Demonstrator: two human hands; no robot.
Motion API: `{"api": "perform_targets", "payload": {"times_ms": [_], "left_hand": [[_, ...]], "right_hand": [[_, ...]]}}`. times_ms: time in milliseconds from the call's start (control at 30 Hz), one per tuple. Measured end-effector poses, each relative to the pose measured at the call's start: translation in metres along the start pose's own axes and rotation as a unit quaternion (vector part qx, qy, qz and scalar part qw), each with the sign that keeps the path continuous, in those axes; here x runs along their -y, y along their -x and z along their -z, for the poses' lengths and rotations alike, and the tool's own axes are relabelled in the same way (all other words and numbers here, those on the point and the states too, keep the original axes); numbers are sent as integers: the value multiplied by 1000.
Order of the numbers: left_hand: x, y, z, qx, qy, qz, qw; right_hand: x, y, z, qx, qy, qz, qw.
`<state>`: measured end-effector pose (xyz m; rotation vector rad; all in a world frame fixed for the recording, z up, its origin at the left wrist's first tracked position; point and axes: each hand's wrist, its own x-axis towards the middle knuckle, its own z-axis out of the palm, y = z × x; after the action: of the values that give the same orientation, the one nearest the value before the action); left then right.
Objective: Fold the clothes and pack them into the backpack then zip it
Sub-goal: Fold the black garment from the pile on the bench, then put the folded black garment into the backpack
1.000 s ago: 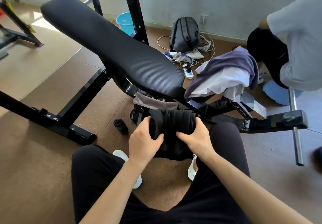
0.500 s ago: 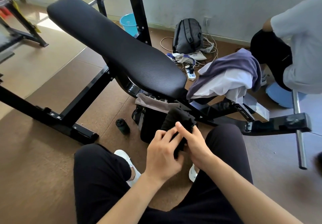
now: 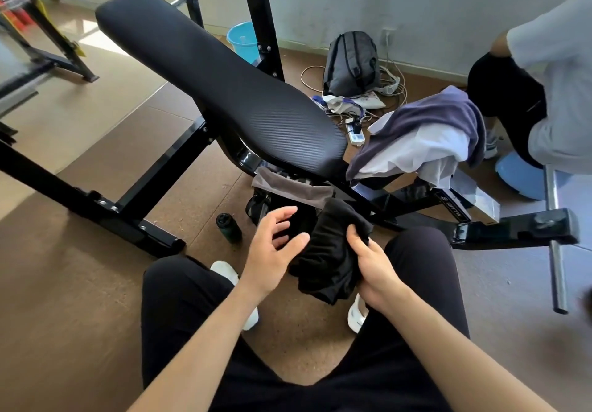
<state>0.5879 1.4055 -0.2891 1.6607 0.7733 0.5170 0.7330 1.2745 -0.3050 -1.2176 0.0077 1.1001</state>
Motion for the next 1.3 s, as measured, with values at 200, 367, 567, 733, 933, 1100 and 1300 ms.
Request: {"api": "perform_targets", "payload": {"times_ms": [200, 367, 567, 733, 933, 1100, 1300], "left_hand": [[31, -17, -18, 234, -84, -28, 968], [68, -47, -9, 240, -103, 46, 964], [123, -133, 27, 251, -223, 121, 934], [177, -203, 55, 226, -286, 228, 903], [213, -232, 49, 195, -293, 234, 906], [209, -238, 40, 152, -305, 201, 919], [205, -241, 32, 156, -314, 193, 916]], "right_hand": [[-11, -18, -18, -12, 71, -8, 997], [-35, -75, -20, -36, 186, -49, 981], [-36, -185, -8, 60, 417, -108, 900], [-47, -296, -13, 185, 726, -65, 659], [-59, -382, -3, 63, 914, 145, 375], [-43, -411, 4, 4, 822, 319, 473], [-29, -419, 2, 26, 695, 320, 644]]}}
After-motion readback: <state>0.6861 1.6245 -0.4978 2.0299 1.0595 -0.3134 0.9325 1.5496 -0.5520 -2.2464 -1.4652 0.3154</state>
